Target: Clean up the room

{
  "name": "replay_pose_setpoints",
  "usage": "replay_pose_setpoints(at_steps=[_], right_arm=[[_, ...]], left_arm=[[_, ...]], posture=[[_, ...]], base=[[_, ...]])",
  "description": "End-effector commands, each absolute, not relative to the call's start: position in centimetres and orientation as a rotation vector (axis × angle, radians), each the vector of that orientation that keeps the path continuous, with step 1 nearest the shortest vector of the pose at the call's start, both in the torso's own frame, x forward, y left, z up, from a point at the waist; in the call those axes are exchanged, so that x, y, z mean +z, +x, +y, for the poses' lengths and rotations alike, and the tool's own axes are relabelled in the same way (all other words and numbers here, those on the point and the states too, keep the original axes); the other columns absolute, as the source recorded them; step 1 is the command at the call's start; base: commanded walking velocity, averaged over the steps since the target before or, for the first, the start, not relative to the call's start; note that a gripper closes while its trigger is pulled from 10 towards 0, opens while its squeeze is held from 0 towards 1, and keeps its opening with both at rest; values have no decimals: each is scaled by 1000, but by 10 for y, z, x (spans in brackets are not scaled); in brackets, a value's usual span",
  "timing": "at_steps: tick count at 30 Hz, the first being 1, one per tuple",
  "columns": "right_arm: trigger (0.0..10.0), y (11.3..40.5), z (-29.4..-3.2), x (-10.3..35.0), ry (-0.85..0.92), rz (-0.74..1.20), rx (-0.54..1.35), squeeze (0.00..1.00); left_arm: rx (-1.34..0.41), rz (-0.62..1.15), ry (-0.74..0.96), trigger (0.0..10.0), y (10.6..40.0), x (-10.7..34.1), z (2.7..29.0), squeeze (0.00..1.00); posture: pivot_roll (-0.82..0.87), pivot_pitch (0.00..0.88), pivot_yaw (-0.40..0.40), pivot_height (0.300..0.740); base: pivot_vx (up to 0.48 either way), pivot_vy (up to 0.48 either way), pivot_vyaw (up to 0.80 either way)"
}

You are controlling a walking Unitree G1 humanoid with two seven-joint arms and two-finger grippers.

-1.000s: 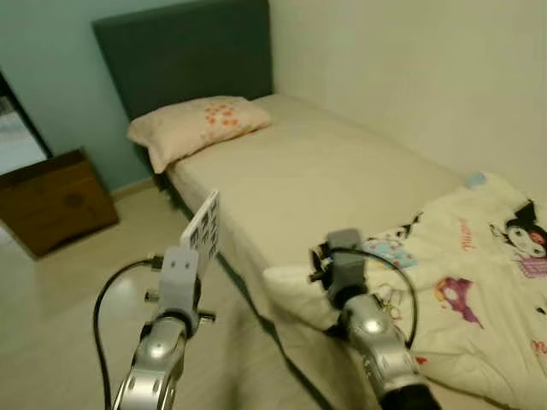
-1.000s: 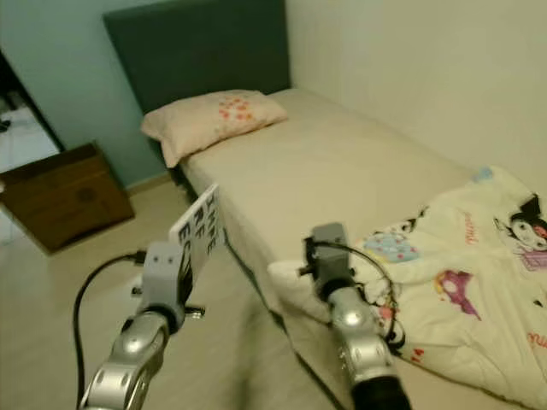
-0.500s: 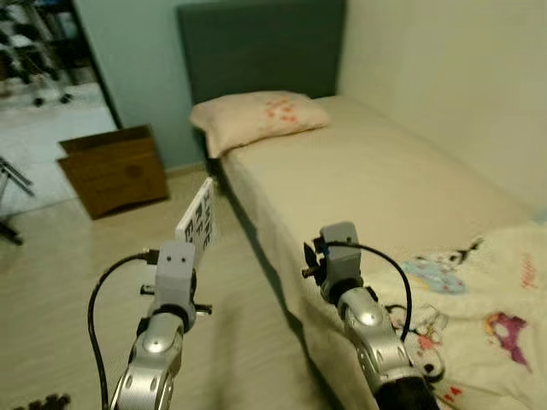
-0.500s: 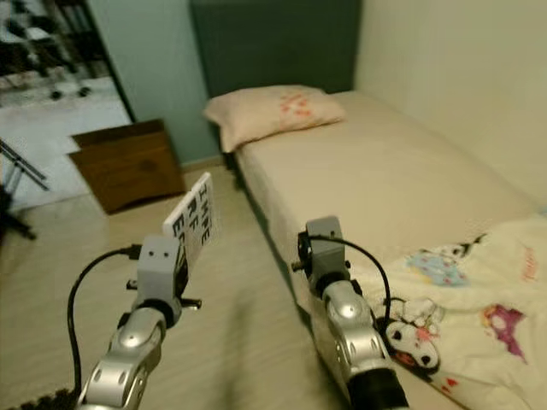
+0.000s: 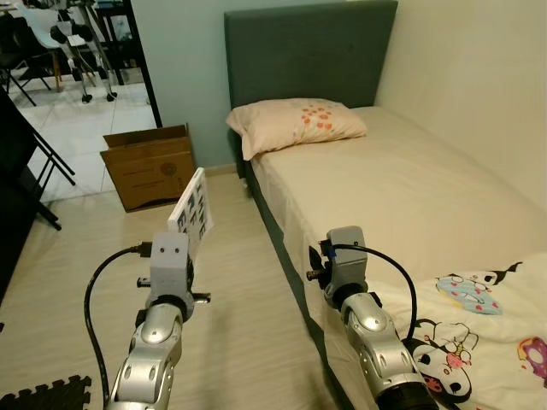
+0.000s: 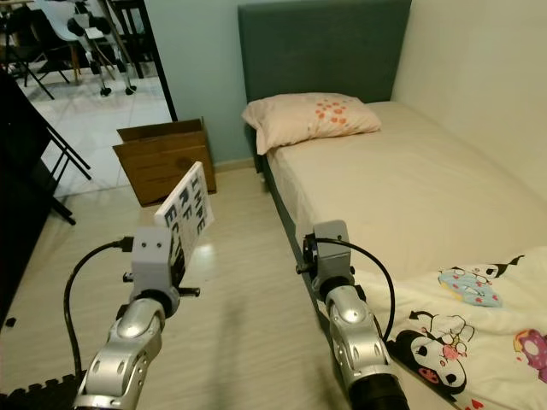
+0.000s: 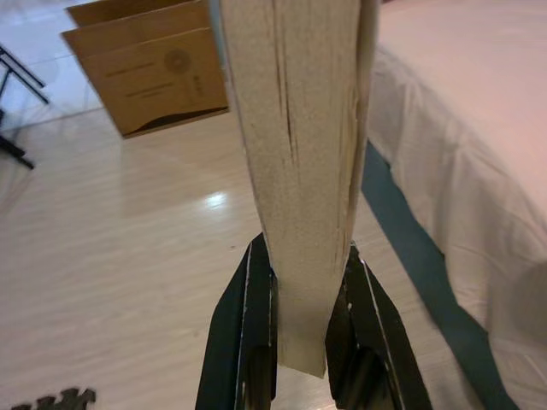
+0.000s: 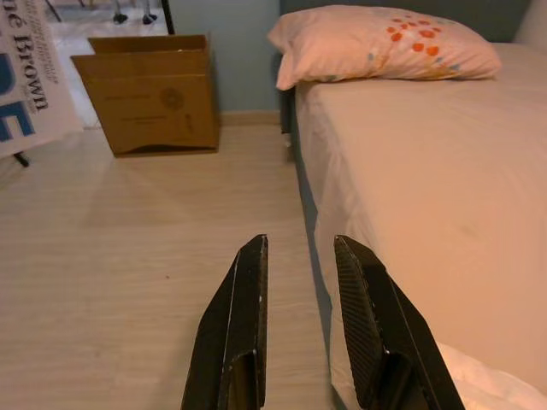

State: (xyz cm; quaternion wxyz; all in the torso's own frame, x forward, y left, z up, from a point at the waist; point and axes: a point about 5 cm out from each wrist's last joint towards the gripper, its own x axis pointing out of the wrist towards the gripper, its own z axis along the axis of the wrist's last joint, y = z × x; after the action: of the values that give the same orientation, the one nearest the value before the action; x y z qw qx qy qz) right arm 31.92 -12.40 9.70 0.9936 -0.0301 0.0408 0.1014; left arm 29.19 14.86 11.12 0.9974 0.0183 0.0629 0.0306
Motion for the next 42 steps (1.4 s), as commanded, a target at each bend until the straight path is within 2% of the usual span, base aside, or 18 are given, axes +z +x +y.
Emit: replay_pose_setpoints(at_steps=[1, 42], right_arm=[[10000, 318, -126, 93, -47, 98, 194, 0], [10000, 319, -123, 95, -18, 82, 198, 0]], left_arm=[[69, 93, 24, 10000, 294, 118, 148, 0], [73, 91, 28, 10000, 295, 117, 152, 0]], posture=[[-50, 102, 11, 740], [-44, 98, 20, 740]], base=[[382, 0, 0], [388, 0, 0]])
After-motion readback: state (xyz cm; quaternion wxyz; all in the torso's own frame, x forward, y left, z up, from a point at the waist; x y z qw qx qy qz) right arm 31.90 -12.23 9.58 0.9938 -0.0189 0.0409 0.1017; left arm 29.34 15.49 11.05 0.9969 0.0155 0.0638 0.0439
